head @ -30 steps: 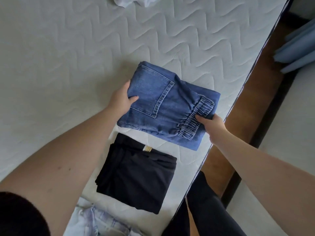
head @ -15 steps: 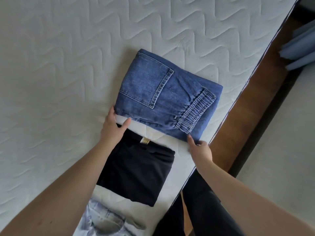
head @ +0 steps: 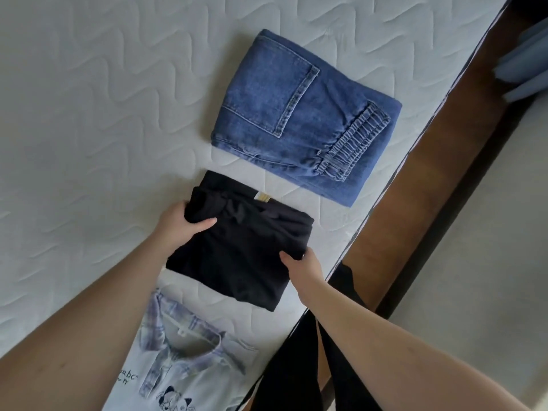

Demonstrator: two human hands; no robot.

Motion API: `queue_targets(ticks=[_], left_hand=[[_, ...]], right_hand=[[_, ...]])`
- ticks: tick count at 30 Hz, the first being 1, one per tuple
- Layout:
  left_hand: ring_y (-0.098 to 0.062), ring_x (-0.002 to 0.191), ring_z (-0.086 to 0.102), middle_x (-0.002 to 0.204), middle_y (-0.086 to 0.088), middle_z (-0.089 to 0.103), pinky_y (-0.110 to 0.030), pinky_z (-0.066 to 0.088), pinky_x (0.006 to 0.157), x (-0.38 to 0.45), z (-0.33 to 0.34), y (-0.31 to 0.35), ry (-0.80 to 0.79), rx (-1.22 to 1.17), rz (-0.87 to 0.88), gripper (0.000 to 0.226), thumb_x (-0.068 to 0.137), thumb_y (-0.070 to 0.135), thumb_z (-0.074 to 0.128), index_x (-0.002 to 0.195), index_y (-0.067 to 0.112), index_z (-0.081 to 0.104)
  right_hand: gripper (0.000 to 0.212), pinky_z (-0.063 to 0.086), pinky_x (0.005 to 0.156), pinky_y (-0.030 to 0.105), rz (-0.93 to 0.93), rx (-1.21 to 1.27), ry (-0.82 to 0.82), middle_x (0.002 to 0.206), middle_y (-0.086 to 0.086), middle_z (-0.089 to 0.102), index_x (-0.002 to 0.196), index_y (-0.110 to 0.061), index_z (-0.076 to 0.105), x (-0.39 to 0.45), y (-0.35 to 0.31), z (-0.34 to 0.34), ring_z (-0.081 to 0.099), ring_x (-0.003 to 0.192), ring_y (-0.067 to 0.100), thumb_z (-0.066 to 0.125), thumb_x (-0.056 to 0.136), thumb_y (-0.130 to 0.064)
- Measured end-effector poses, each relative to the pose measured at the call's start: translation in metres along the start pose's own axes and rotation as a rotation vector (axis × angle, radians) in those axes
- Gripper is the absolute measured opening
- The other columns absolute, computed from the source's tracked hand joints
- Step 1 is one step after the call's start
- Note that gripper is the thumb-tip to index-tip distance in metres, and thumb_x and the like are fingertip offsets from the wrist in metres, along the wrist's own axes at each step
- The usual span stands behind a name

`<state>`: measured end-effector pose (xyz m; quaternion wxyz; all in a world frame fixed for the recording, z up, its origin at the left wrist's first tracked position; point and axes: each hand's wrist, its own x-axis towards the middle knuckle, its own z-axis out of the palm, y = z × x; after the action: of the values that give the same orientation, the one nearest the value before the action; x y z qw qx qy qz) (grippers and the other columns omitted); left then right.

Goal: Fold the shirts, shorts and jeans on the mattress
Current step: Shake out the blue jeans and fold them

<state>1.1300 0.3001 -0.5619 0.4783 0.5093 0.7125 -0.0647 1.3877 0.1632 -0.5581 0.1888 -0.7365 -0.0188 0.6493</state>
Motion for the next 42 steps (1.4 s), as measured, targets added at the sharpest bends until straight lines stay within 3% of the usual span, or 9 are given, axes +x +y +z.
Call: queue_targets(ticks=[5,9,12,19,25,29,34,38,42], left_hand=[[0.009,0.092,0.058,0.097,0.039,0.059,-0.016,0.043,0.077,-0.038,0.000,0.008,0.125,-0.068,0.136,0.046,0.068,0.065,0.074,0.104,0.057,0.047],[0.020,0.089,0.055,0.096,0.045,0.059,-0.011,0.040,0.077,-0.046,-0.015,0.031,0.205,-0.096,0.235,0.042,0.073,0.066,0.068,0.109,0.055,0.048],[0.029,0.090,0.050,0.101,0.049,0.056,-0.005,0.037,0.076,-0.039,-0.028,0.063,0.225,-0.113,0.324,0.048,0.076,0.065,0.066,0.118,0.049,0.047],[0.022,0.103,0.049,0.122,0.034,0.056,0.005,0.034,0.081,0.007,-0.048,0.152,0.152,-0.024,0.525,0.053,0.093,0.041,0.061,0.141,0.041,0.038],[0.026,0.113,0.043,0.124,0.051,0.045,0.008,0.027,0.087,0.056,-0.061,0.229,0.173,0.030,0.591,0.067,0.089,0.047,0.064,0.145,0.052,0.027],[0.000,0.130,0.044,0.151,0.017,0.040,-0.015,0.032,0.103,0.092,-0.048,0.248,0.158,0.131,0.538,0.086,0.087,0.043,0.070,0.153,0.042,0.016],[-0.034,0.127,0.048,0.145,-0.010,0.043,-0.047,0.043,0.102,0.116,-0.041,0.235,0.239,0.492,0.541,0.085,0.085,0.051,0.065,0.153,0.034,0.018],[-0.027,0.136,0.043,0.153,-0.003,0.038,-0.044,0.038,0.109,0.131,-0.046,0.228,0.122,0.103,0.190,0.119,0.061,0.077,0.071,0.153,0.038,0.006],[-0.025,0.123,0.053,0.141,0.004,0.050,-0.040,0.044,0.099,0.145,-0.045,0.227,0.011,0.084,-0.014,0.131,0.037,0.092,0.069,0.145,0.031,0.029]], right_hand=[[0.019,0.053,0.070,0.029,-0.267,-0.044,0.055,0.098,-0.012,0.063,0.106,-0.033,0.045,-0.017,0.004,-0.001,0.063,0.091,0.011,0.060,0.094,-0.030],[0.018,0.049,0.068,0.024,-0.448,-0.055,0.106,0.090,-0.026,0.064,0.101,-0.044,0.045,-0.032,-0.023,-0.022,0.062,0.082,-0.006,0.058,0.095,-0.033],[0.022,0.052,0.081,0.030,-0.564,-0.024,0.110,0.099,-0.026,0.065,0.107,-0.048,0.049,-0.038,-0.053,-0.041,0.062,0.092,-0.006,0.058,0.096,-0.031],[0.033,0.048,0.092,0.028,-0.760,-0.049,0.173,0.112,-0.027,0.062,0.123,-0.051,0.048,-0.022,-0.133,-0.078,0.058,0.106,-0.005,0.053,0.099,-0.030],[0.038,0.047,0.085,0.017,-0.771,-0.014,0.234,0.117,-0.027,0.060,0.133,-0.043,0.043,0.014,-0.182,-0.092,0.057,0.106,-0.008,0.053,0.098,-0.034],[0.046,0.049,0.078,0.016,-0.638,0.086,0.314,0.115,-0.023,0.057,0.134,-0.041,0.042,0.042,-0.194,-0.105,0.058,0.099,-0.004,0.062,0.095,-0.025],[0.083,0.046,0.098,0.032,-0.462,0.132,0.411,0.135,-0.014,0.044,0.146,-0.035,0.030,0.059,-0.188,-0.121,0.048,0.119,0.006,0.080,0.079,-0.038],[0.100,0.045,0.097,0.033,-0.308,0.233,0.191,0.129,-0.011,0.046,0.148,-0.034,0.026,0.067,-0.183,-0.121,0.050,0.115,0.011,0.084,0.068,-0.050],[0.083,0.055,0.086,0.035,-0.259,0.175,0.151,0.115,-0.006,0.065,0.120,-0.022,0.052,0.079,-0.187,-0.122,0.065,0.101,0.014,0.088,0.054,-0.058]])
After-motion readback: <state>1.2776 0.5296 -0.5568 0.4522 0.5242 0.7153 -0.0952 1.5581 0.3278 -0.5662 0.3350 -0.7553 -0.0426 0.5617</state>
